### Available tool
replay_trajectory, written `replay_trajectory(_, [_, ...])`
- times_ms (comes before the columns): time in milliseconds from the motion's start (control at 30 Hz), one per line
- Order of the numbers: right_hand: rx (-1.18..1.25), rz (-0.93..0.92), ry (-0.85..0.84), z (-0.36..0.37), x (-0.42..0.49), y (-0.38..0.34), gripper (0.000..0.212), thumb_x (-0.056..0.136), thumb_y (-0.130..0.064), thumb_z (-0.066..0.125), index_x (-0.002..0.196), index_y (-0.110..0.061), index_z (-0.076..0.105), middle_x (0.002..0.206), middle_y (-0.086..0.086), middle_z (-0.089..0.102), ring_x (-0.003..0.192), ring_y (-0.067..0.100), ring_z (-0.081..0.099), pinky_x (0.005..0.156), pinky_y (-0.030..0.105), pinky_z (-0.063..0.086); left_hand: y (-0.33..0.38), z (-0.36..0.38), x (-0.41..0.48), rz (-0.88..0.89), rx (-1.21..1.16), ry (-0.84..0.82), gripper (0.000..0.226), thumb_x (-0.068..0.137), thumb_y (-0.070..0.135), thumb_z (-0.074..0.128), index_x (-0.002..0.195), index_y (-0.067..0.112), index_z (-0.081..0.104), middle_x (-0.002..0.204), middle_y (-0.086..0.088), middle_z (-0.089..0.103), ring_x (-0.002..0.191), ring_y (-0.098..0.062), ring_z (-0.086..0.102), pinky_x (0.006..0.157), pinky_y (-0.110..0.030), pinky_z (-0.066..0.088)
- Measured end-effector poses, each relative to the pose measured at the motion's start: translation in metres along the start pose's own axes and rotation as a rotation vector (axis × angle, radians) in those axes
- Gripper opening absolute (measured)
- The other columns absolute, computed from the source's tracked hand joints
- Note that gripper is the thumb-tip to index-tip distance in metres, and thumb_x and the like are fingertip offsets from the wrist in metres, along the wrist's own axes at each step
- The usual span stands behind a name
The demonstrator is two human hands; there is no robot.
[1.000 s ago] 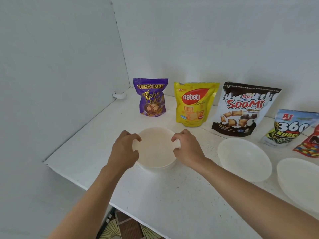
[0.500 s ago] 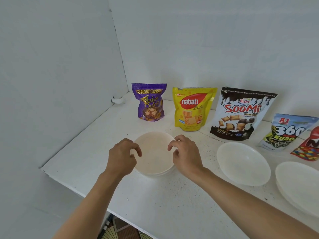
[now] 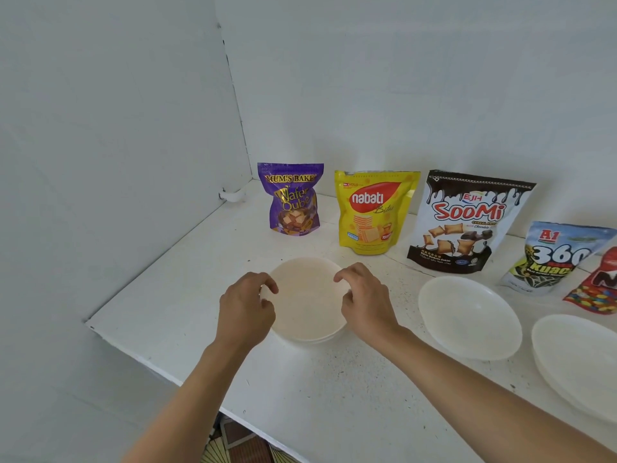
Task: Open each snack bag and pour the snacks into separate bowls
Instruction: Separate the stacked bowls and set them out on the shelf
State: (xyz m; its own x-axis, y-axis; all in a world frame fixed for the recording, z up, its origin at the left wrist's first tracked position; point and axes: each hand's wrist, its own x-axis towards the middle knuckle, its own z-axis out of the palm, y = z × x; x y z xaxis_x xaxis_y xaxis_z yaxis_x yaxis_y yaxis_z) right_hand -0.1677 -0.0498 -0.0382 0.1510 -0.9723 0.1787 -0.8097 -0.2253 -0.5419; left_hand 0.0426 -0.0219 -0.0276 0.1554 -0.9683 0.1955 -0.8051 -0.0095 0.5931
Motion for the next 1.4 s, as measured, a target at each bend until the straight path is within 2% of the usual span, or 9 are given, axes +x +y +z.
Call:
replay_trajectory(200, [-0.029, -0.015, 0.049, 0.000, 0.002, 0.004, 0.039, 0.087, 0.006, 0.054, 0.121, -0.007, 0.067, 0.117, 0.002, 0.059, 0.104, 0.023, 0.058, 0.084, 0.036, 0.050, -0.001, 0.005, -0.003, -0.080, -0.164, 0.004, 0.045, 0.086, -0.006, 0.060, 0.126, 0.012, 0.067, 0.126, -0.001, 0.067, 0.100, -0.012, 0.059, 0.088, -0.023, 0.049])
replay_trajectory(533, [-0.106, -0.026, -0.067, -0.009, 0.010, -0.002, 0.047, 0.092, 0.003, 0.051, 0.138, -0.009, 0.052, 0.127, 0.012, 0.051, 0.106, 0.029, 0.059, 0.086, 0.034, 0.047, -0.001, 0.000, 0.005, -0.057, 0.013, -0.030, 0.047, 0.089, 0.001, 0.056, 0.131, 0.021, 0.064, 0.132, 0.006, 0.065, 0.104, -0.016, 0.062, 0.090, -0.023, 0.042])
replay_trajectory(733, [-0.110, -0.120, 0.034, -0.006, 0.006, -0.002, 0.041, 0.084, 0.012, 0.057, 0.123, 0.000, 0.065, 0.111, 0.013, 0.059, 0.103, 0.030, 0.058, 0.081, 0.034, 0.050, 0.001, 0.001, 0.006, 0.002, -0.013, 0.002, 0.048, 0.086, -0.007, 0.054, 0.128, 0.014, 0.065, 0.131, 0.000, 0.065, 0.113, -0.024, 0.061, 0.096, -0.033, 0.050])
replay_trajectory(833, [-0.101, -0.094, 0.010, -0.007, 0.006, -0.001, 0.042, 0.087, 0.011, 0.054, 0.126, -0.002, 0.063, 0.118, 0.011, 0.056, 0.097, 0.031, 0.062, 0.077, 0.034, 0.047, -0.001, 0.004, 0.004, 0.048, -0.031, 0.004, 0.048, 0.086, -0.008, 0.054, 0.130, 0.011, 0.063, 0.130, -0.003, 0.064, 0.111, -0.026, 0.058, 0.096, -0.037, 0.051])
replay_trajectory(967, [-0.116, -0.033, -0.025, -0.013, 0.009, 0.003, 0.043, 0.093, 0.006, 0.048, 0.133, -0.007, 0.056, 0.129, 0.007, 0.053, 0.102, 0.030, 0.061, 0.081, 0.035, 0.041, -0.002, 0.004, 0.002, 0.065, -0.093, -0.046, 0.044, 0.092, -0.001, 0.056, 0.132, 0.016, 0.061, 0.127, 0.005, 0.061, 0.102, -0.016, 0.058, 0.087, -0.023, 0.050])
replay_trajectory(1100, [-0.132, -0.003, -0.015, -0.018, 0.012, 0.001, 0.043, 0.094, 0.004, 0.049, 0.134, -0.010, 0.055, 0.131, 0.005, 0.053, 0.112, 0.027, 0.057, 0.090, 0.037, 0.041, -0.004, 0.004, -0.003, -0.011, -0.240, -0.165, 0.049, 0.099, 0.006, 0.055, 0.144, 0.024, 0.046, 0.130, 0.011, 0.053, 0.112, -0.011, 0.054, 0.079, -0.007, 0.044])
replay_trajectory(1200, [-0.107, -0.011, 0.020, -0.022, 0.013, -0.002, 0.043, 0.094, 0.004, 0.047, 0.134, -0.011, 0.056, 0.131, 0.003, 0.053, 0.114, 0.026, 0.056, 0.090, 0.038, 0.040, 0.001, 0.001, -0.006, -0.022, -0.331, -0.109, 0.044, 0.098, 0.003, 0.054, 0.133, 0.029, 0.055, 0.125, 0.019, 0.055, 0.110, -0.007, 0.057, 0.074, -0.006, 0.049])
replay_trajectory(1300, [-0.052, -0.037, 0.107, -0.029, 0.015, -0.005, 0.039, 0.096, 0.004, 0.049, 0.130, -0.011, 0.060, 0.128, 0.004, 0.057, 0.110, 0.026, 0.059, 0.088, 0.040, 0.045, 0.015, -0.010, -0.003, 0.013, -0.363, -0.003, 0.048, 0.091, -0.005, 0.057, 0.113, 0.037, 0.062, 0.114, 0.030, 0.053, 0.101, 0.011, 0.057, 0.073, -0.006, 0.048])
replay_trajectory(1400, [0.060, -0.155, 0.265, -0.040, 0.012, -0.005, 0.033, 0.092, 0.008, 0.054, 0.117, -0.008, 0.068, 0.119, 0.005, 0.063, 0.098, 0.025, 0.064, 0.076, 0.037, 0.053, 0.033, -0.021, 0.006, -0.029, -0.375, 0.061, 0.044, 0.088, -0.004, 0.056, 0.109, 0.033, 0.066, 0.112, 0.016, 0.054, 0.094, 0.005, 0.057, 0.070, -0.008, 0.044])
